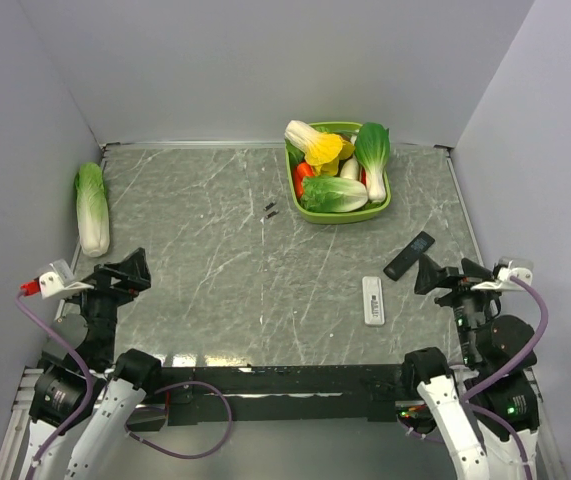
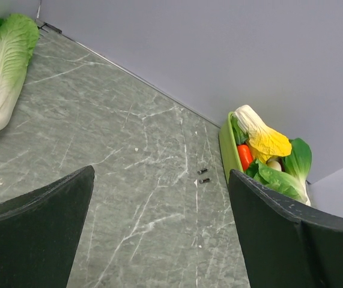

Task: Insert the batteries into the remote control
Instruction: Reset both arms

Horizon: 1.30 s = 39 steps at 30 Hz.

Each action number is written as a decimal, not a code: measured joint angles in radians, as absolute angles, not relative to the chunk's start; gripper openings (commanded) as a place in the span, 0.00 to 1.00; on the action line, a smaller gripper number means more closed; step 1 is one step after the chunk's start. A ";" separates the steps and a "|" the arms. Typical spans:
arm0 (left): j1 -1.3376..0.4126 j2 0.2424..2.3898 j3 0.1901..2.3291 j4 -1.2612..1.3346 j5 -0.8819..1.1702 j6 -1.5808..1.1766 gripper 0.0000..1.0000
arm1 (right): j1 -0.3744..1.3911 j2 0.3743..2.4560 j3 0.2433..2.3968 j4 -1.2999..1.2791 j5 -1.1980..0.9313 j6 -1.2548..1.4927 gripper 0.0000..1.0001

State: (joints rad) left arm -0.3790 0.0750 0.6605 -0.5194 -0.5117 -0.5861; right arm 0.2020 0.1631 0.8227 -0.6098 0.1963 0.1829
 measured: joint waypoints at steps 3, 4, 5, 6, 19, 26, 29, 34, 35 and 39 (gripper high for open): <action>-0.379 0.075 0.661 -0.519 -0.509 -0.586 0.97 | 0.229 0.096 0.762 -0.576 0.215 0.160 1.00; -0.379 0.076 0.661 -0.519 -0.509 -0.586 0.97 | 0.235 0.071 0.743 -0.567 0.222 0.153 1.00; -0.378 0.076 0.661 -0.519 -0.508 -0.586 0.97 | 0.240 0.047 0.725 -0.558 0.228 0.147 1.00; -0.378 0.076 0.661 -0.519 -0.508 -0.586 0.97 | 0.243 0.028 0.712 -0.549 0.231 0.140 1.00; -0.373 0.109 0.661 -0.519 -0.494 -0.585 0.97 | 0.258 0.013 0.548 -0.411 0.197 0.105 1.00; -0.355 0.115 0.661 -0.519 -0.488 -0.583 0.97 | 0.258 0.013 0.545 -0.381 0.170 0.089 1.00; -0.353 0.116 0.661 -0.518 -0.485 -0.583 0.97 | 0.258 0.013 0.545 -0.380 0.170 0.087 1.00; -0.351 0.116 0.661 -0.519 -0.485 -0.583 0.97 | 0.258 0.013 0.545 -0.381 0.170 0.087 1.00; -0.350 0.116 0.661 -0.519 -0.485 -0.583 0.97 | 0.258 0.013 0.545 -0.381 0.170 0.088 1.00; -0.348 0.116 0.661 -0.518 -0.481 -0.583 0.97 | 0.258 0.013 0.545 -0.381 0.171 0.088 1.00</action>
